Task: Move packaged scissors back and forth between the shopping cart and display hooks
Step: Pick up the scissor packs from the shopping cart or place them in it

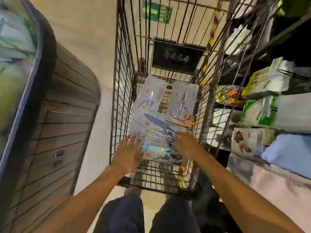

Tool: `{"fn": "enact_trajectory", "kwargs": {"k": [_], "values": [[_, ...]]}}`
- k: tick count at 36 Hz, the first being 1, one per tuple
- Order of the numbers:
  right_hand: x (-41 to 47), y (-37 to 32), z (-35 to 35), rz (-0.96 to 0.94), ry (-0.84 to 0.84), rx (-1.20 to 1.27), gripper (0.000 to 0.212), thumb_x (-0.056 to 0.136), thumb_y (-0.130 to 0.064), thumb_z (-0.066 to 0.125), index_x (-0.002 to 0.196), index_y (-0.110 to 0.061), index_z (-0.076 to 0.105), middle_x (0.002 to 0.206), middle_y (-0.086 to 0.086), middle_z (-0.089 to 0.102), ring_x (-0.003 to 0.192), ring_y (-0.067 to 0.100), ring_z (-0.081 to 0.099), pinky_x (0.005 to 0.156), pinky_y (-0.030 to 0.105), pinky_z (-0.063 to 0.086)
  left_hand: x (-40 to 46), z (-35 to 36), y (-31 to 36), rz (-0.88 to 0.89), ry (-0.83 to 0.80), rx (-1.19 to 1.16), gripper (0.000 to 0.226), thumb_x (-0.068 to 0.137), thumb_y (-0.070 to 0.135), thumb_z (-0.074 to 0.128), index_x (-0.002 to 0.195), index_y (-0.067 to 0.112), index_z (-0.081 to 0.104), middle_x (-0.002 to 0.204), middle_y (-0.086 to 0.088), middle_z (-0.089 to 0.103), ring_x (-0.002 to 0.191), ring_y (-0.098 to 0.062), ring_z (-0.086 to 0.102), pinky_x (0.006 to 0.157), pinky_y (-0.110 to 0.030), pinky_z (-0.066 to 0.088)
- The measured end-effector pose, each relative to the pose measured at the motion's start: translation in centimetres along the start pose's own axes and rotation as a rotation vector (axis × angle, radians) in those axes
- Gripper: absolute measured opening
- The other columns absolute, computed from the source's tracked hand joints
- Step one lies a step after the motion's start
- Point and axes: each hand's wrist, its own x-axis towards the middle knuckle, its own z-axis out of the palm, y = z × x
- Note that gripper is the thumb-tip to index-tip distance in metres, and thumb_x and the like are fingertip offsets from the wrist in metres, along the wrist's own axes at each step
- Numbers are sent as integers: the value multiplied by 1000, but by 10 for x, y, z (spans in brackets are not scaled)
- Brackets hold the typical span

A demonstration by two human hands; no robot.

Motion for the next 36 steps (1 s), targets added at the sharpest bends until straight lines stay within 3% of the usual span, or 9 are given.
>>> {"fn": "enact_trajectory", "kwargs": {"k": [2,5,7,15,19,23,27,30,36], "values": [[22,11,4,-60,70,-1,36,86,-39,56,107,-11,67,99,6,67,90,27,65,79,49,56,14,9,4,-53,-9,-73,84,94,65,-2,161,20,18,169,-7,14,156,-29,8,128,-46,9],[54,22,16,-136,99,-129,29,92,-28,57,115,-12,65,113,12,65,108,38,62,91,46,51,37,35,1,-101,-12,-87,102,81,72,-23,163,19,7,171,-7,5,157,-27,-1,128,-47,6],[72,30,25,-174,148,-142,31,91,-28,50,115,-14,61,109,10,63,100,36,60,86,43,50,52,51,-5,-123,-27,-104,99,81,71,-20,163,19,2,171,-7,1,157,-26,-5,127,-47,7],[90,55,57,-257,391,-396,62,83,-36,70,136,-6,56,128,16,58,116,34,43,103,42,35,79,76,1,-119,6,-124,91,86,65,-4,161,19,17,169,-6,15,157,-22,3,128,-42,7],[83,51,65,-242,375,-307,62,77,-47,77,123,-7,64,120,13,60,112,33,49,94,42,48,72,78,2,-129,66,-230,81,91,66,8,158,23,26,164,-3,27,155,-25,13,125,-47,19],[73,47,70,-206,313,-239,82,69,-68,69,120,-4,61,121,14,55,112,30,48,93,38,48,63,79,2,-154,85,-292,74,95,65,12,157,27,27,164,-1,28,154,-24,16,124,-49,23],[68,43,74,-169,289,-197,75,65,-41,90,124,-8,56,132,11,42,121,25,36,93,37,51,52,78,1,-166,104,-355,88,91,78,-1,157,28,28,164,0,28,153,-24,18,122,-52,27],[67,36,74,-69,241,-136,75,67,-27,89,131,-19,51,137,3,37,128,22,36,95,36,51,46,76,-1,-171,121,-427,94,87,84,-2,157,28,28,163,0,30,153,-22,20,121,-52,30],[68,28,68,-34,131,216,107,73,-13,87,152,-39,19,143,-10,51,115,13,57,79,27,50,44,73,1,-191,133,-614,65,98,55,41,156,28,30,159,3,33,145,-18,30,118,-43,36]]}}
